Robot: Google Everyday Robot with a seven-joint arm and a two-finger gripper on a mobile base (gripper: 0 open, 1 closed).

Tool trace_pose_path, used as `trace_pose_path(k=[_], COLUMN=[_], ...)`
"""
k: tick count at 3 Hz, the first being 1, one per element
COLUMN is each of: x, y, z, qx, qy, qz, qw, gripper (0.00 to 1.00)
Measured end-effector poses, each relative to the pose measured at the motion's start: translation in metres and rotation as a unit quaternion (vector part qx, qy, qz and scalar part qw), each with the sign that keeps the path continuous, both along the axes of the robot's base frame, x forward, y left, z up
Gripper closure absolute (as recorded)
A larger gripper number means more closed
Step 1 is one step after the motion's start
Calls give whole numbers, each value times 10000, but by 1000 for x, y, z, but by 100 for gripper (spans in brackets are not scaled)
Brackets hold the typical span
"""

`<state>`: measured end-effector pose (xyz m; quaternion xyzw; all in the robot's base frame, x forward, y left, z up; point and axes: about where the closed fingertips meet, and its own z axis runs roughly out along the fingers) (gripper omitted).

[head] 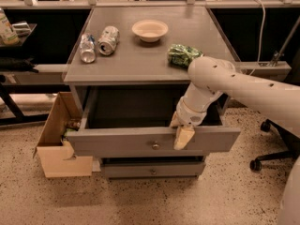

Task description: Open top drawer

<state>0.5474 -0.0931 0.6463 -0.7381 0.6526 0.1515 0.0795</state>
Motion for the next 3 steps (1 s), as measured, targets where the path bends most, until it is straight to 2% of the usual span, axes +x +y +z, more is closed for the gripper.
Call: trace_pose_path(k=[1,2,3], x=[0,-5,-21], y=[0,-1,-4], z=[0,-2,-7], qx=[0,-9,-41], qy=[0,28,89], qz=[0,13,48], qw=[10000,10000,9999], gripper=[0,0,0])
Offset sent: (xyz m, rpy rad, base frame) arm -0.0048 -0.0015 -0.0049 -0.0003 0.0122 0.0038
